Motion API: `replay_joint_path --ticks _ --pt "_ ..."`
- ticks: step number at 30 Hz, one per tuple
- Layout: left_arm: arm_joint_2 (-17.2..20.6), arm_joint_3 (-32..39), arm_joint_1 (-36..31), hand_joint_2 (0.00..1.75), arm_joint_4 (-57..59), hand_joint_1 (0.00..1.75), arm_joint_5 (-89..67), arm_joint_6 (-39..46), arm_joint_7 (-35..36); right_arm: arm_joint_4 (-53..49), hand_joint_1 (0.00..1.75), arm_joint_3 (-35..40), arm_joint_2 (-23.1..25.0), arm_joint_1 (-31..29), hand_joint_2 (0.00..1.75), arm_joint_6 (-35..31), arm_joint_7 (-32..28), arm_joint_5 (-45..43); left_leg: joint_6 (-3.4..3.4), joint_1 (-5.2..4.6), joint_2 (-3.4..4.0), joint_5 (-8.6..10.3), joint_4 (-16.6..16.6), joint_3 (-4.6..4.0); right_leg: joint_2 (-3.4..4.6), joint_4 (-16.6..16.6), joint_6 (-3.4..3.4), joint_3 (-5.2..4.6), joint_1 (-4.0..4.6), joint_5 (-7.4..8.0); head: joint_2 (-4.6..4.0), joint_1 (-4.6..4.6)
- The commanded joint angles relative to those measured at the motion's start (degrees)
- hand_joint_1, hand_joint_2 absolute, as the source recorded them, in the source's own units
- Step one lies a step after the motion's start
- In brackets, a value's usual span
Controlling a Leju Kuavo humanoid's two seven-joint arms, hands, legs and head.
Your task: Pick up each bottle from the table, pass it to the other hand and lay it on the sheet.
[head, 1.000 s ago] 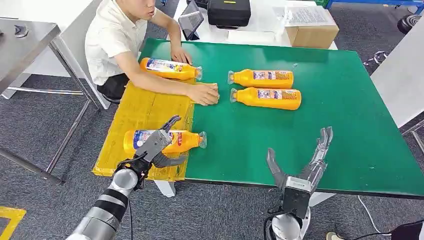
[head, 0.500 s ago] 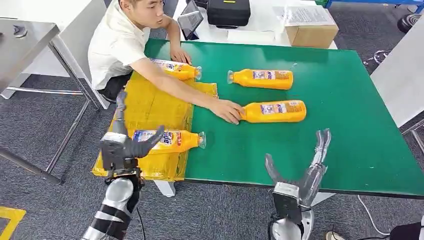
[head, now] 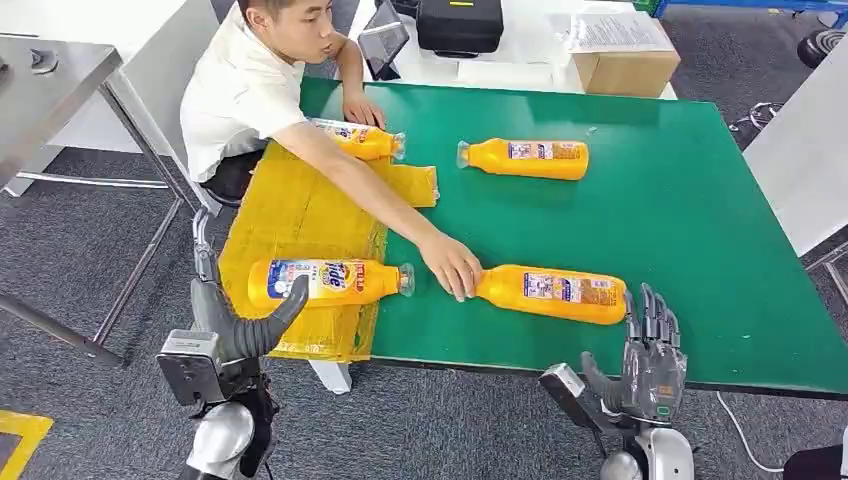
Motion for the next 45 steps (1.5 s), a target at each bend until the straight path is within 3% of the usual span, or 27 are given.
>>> replay_joint_path --ticks 1,9,21,27,30,38,45 --pt "-0.93 -2.49 -1.2 1.75 7.04 0.0 2.75 -2.1 1.26 21.4 0.0 10.73 -10.91 -8.08 1.75 0.15 8.9 -0.81 -0.1 0.08 0.1 -0.09 -0.11 0.35 0.12 -0.16 -0.11 0.33 0.08 -0.03 0.0 0.0" --pt "-1.26 -5.88 -4.14 1.75 10.42 0.0 3.58 -3.39 1.73 30.3 0.0 17.72 -13.05 -18.42 1.75 0.15 11.81 -0.96 -0.08 0.05 0.3 -0.06 -0.06 0.31 0.28 -0.09 -0.09 0.26 0.04 0.03 0.0 0.0" --pt "-1.52 -7.49 -5.72 1.75 12.07 0.0 4.35 -3.92 2.1 37.16 0.0 22.04 -11.87 -24.58 1.75 0.15 12.75 -0.63 -0.06 0.03 0.18 -0.02 -0.04 0.26 0.12 -0.03 -0.03 0.21 0.03 0.01 0.0 0.0" --pt "-1.52 -7.49 -5.72 1.75 12.07 0.0 4.35 -3.92 2.1 37.16 0.0 22.04 -11.87 -24.58 1.75 0.15 12.75 -0.63 -0.09 0.07 0.13 -0.04 -0.02 0.29 0.08 -0.01 -0.07 0.26 0.06 -0.03 0.0 0.0" --pt "-1.33 -8.26 -5.94 1.75 12.54 0.0 4.59 -4.18 2.17 41.93 0.0 23.68 -12.22 -25.97 1.75 0.5 13.98 -1.74 -0.04 0.02 0.11 0.01 -0.02 0.15 0.05 -0.01 -0.01 0.13 0.02 0.01 0.0 0.0" --pt "-0.95 -8.39 -3.74 1.75 10.33 0.0 3.23 -3.97 4.43 46.86 0.0 27.79 -15.45 -25.83 1.75 13.64 26.96 -0.22 -0.03 0.05 0.05 0.0 -0.05 0.26 -0.03 -0.08 0.0 0.25 0.04 -0.01 0.0 0.0" --pt "-0.87 -8.17 -3.77 1.75 10.94 0.0 2.83 -4.55 5.11 46.07 0.0 26.92 -16.25 -24.83 1.75 16.99 25.46 -3.53 0.05 0.05 -0.11 -0.16 -0.04 0.91 -0.19 -0.18 -0.17 0.3 0.04 -0.31 0.0 0.0"
